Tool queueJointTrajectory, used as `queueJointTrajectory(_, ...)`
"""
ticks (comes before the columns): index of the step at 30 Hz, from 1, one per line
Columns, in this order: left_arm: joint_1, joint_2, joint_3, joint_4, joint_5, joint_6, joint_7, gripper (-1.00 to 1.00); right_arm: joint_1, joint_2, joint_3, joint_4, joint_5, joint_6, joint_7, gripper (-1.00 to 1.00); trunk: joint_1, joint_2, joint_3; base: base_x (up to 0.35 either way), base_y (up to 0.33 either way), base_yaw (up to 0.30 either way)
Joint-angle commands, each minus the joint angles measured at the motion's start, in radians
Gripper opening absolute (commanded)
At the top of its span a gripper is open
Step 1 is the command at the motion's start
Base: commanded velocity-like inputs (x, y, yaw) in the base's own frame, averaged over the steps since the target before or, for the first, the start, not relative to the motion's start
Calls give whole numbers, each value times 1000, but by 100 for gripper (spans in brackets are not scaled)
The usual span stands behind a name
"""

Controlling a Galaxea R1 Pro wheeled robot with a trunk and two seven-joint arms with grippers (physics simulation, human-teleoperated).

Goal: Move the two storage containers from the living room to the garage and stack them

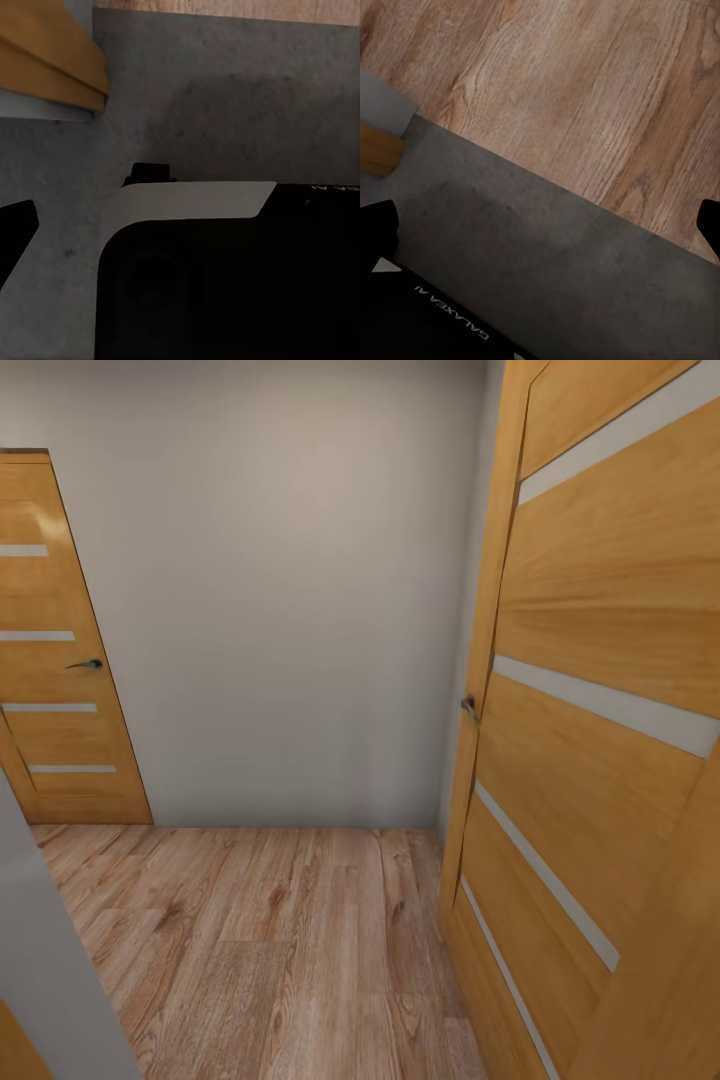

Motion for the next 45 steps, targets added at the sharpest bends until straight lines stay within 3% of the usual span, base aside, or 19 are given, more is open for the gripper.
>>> queueJointTrajectory(1,1,0,0,-2,6,0,-1,100,-1,0,1,3,10,-8,-2,100,0,-1,-1,0,0,0)
queueJointTrajectory(25,1,0,0,-2,6,0,2,100,-1,6,0,4,6,-8,-6,100,0,-1,-1,0,0,0)
queueJointTrajectory(45,1,0,1,-2,6,2,-3,100,-1,3,1,3,12,35,-3,100,0,-1,-1,0,0,0)
